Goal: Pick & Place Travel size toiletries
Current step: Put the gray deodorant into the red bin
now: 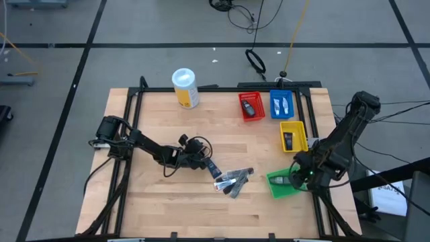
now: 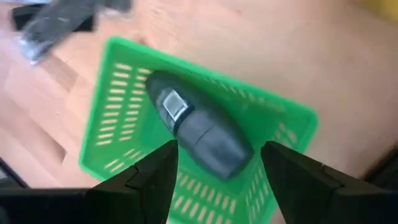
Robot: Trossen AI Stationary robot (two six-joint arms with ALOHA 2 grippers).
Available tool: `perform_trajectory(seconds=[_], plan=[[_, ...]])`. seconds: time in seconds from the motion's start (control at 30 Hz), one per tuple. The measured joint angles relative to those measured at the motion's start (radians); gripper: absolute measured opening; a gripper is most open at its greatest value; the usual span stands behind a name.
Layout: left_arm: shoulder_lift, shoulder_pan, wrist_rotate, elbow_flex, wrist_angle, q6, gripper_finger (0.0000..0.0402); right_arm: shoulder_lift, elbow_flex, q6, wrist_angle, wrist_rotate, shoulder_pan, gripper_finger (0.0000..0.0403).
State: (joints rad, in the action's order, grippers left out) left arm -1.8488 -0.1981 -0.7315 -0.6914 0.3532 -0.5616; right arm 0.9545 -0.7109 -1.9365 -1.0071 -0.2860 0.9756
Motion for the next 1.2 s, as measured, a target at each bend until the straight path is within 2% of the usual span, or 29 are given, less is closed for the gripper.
perform_trajectory(seconds=[0.1,0.17,0.23,0.37,0.47,0.53,0.6,0.67,0.87,1.07,1.2], plan=[[0.0,0.0,0.0,0.0,0.015,0.007,0.012,0.007,0.0,0.222,0.149,-0.028,-0.042,0.0224],[0.0,0.0,0.0,0.0,0.025,0.018,0.012,0.029,-0.001,0.341,0.243,0.0,-0.096,0.0224],[0.0,0.0,-0.001,0.0,0.034,0.03,0.012,0.063,-0.002,0.386,0.27,0.117,-0.163,0.0224],[0.0,0.0,-0.001,0.0,0.049,0.037,0.012,0.139,0.001,0.417,0.207,0.399,-0.234,0.0224],[0.0,0.0,-0.001,0.0,0.047,0.037,0.012,0.18,0.004,0.431,0.103,0.51,-0.26,0.0224],[0.0,0.0,0.0,0.0,0.044,0.037,0.012,0.197,0.004,0.42,0.0,0.539,-0.273,0.0224],[0.0,0.0,0.0,0.0,0.045,0.037,0.012,0.204,0.005,0.403,-0.114,0.523,-0.286,0.0224],[0.0,0.0,0.0,0.0,0.045,0.038,0.012,0.206,0.005,0.389,-0.15,0.442,-0.3,0.0224],[0.0,0.0,0.0,0.0,0.044,0.039,0.012,0.199,0.005,0.488,-0.056,0.17,-0.313,0.0224],[0.0,0.0,0.0,0.0,0.044,0.038,0.012,0.199,0.005,0.542,0.024,0.181,-0.322,0.0224],[0.0,0.0,0.0,0.0,0.044,0.038,0.012,0.191,0.005,0.415,0.017,0.179,-0.322,0.0224]])
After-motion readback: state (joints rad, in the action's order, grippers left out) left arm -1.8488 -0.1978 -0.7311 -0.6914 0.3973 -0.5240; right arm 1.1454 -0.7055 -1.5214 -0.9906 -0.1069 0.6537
